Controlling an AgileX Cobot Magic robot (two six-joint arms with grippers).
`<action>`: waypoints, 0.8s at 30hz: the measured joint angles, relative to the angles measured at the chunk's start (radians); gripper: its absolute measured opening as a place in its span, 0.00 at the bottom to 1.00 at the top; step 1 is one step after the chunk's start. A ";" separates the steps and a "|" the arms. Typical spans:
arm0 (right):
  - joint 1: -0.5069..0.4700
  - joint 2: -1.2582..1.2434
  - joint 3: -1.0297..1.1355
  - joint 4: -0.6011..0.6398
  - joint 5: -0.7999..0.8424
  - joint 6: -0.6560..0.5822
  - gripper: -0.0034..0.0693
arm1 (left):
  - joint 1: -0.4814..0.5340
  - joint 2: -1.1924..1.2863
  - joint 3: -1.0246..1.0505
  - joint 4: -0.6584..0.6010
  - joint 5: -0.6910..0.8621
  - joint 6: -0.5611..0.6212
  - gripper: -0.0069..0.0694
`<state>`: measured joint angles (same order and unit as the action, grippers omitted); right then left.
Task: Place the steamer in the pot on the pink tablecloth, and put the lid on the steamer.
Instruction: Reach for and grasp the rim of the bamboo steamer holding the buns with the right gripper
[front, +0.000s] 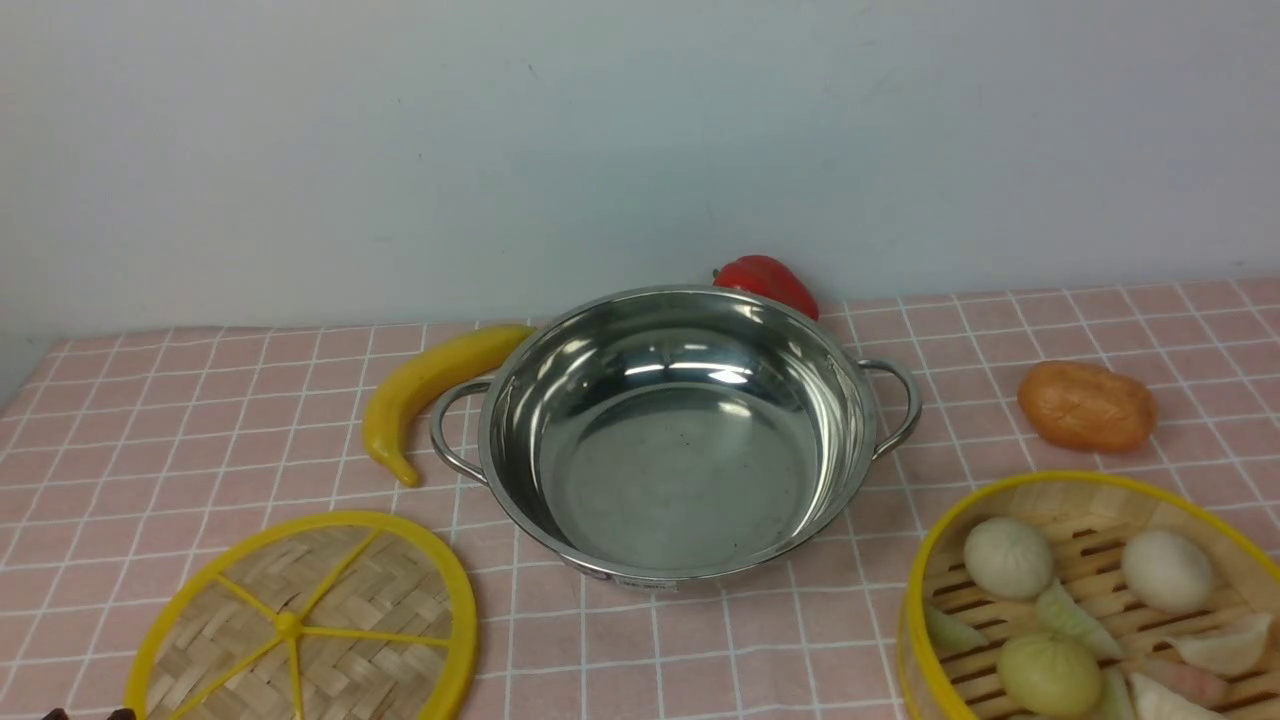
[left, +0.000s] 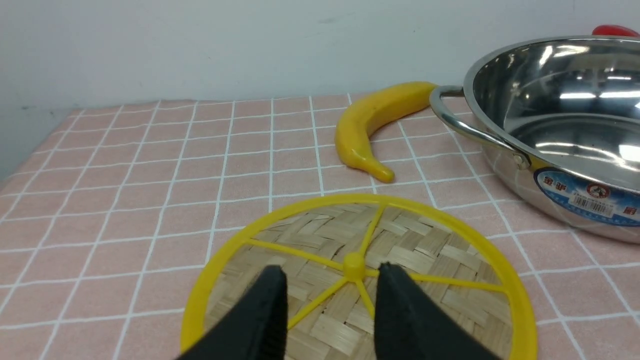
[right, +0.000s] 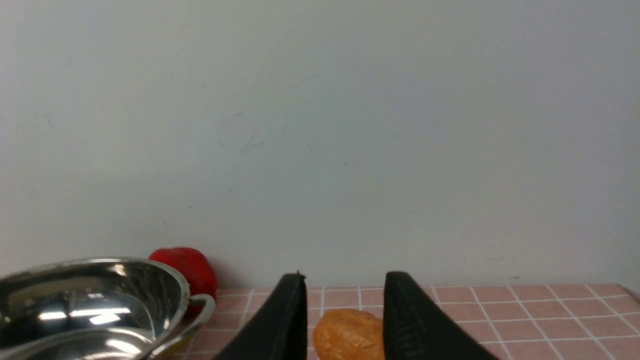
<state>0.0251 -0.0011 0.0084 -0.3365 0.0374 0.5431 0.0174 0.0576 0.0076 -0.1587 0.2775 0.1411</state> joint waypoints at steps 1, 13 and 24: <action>0.000 0.000 0.000 0.018 -0.011 0.020 0.38 | 0.000 0.000 0.000 -0.024 -0.007 -0.009 0.41; 0.000 0.000 0.000 0.215 -0.335 0.216 0.38 | 0.000 0.000 0.000 -0.502 -0.172 -0.004 0.41; 0.000 0.000 0.000 0.220 -0.511 0.233 0.38 | 0.000 0.000 0.000 -0.510 -0.332 0.065 0.41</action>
<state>0.0251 -0.0011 0.0084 -0.1165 -0.4737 0.7766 0.0174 0.0576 0.0076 -0.6684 -0.0548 0.2060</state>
